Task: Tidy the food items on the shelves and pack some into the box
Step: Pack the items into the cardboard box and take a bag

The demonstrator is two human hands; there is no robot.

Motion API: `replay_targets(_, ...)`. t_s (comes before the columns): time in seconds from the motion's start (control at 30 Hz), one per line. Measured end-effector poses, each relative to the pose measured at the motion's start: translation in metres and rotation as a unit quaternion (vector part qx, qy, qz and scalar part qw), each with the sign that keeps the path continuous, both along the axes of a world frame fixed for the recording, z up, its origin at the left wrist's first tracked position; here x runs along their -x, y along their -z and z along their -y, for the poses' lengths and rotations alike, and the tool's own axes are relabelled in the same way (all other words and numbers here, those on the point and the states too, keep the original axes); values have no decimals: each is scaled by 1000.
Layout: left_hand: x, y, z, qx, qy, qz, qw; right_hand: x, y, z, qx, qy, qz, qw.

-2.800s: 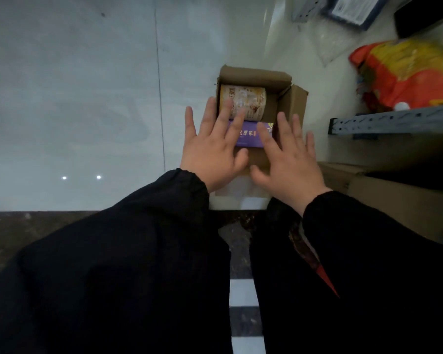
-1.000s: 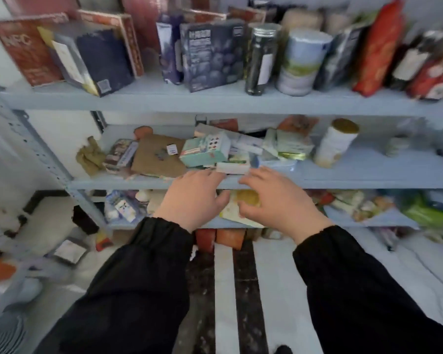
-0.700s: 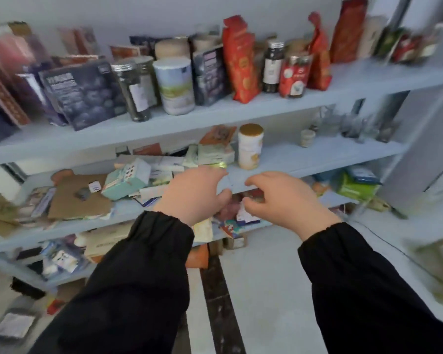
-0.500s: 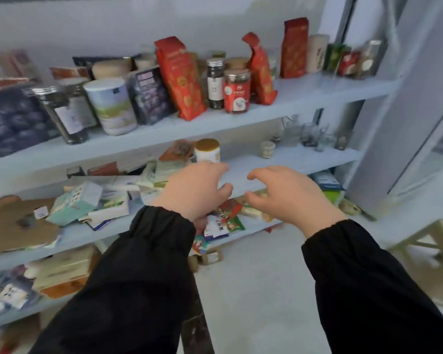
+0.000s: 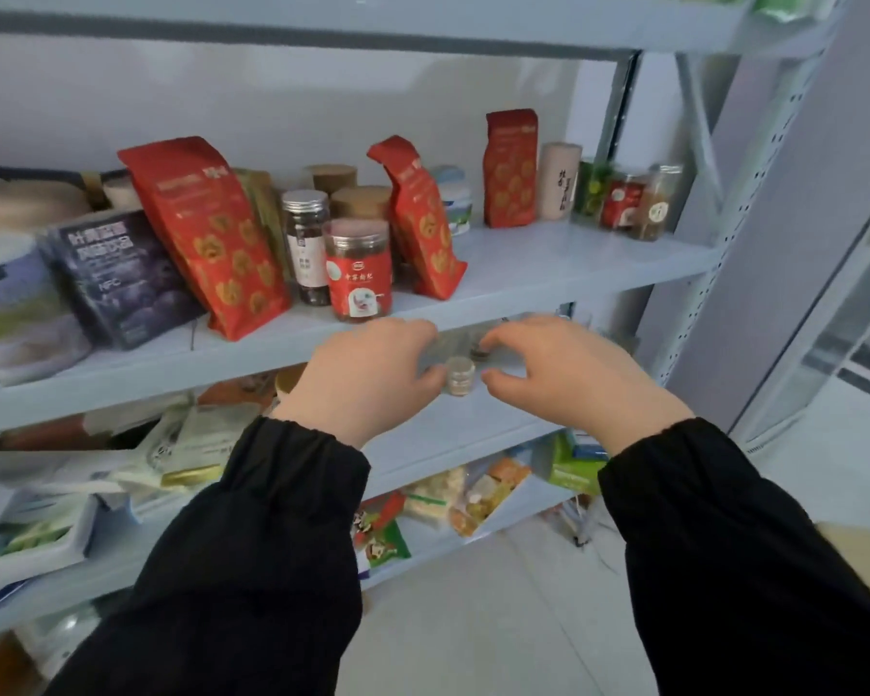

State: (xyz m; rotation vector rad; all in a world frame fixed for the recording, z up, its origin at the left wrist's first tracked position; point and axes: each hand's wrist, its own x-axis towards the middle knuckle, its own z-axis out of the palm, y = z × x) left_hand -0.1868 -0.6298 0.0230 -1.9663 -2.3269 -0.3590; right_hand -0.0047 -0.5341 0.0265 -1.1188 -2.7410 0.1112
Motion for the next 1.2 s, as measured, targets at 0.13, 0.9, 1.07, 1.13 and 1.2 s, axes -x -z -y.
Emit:
replay_targets(0.13, -4, -9, -83, -46, 45, 15, 998, 3, -17, -70, -10, 18, 35, 999)
replay_targets(0.9, -25, 63, -315, -68, -147, 61, 985, 88, 23, -424, 47, -266, 95, 958)
replay_targets(1.07, -46, 73, -293, -413, -303, 143, 846, 122, 27, -453, 42, -394, 132, 909)
replay_targets(1.13, -48, 74, -289, -473, -400, 168, 767, 128, 27, -470, 45, -428, 128, 894)
replay_targets(1.2, -43, 72, -293, -471, -448, 241, 721, 131, 30, -485, 60, -449, 101, 886)
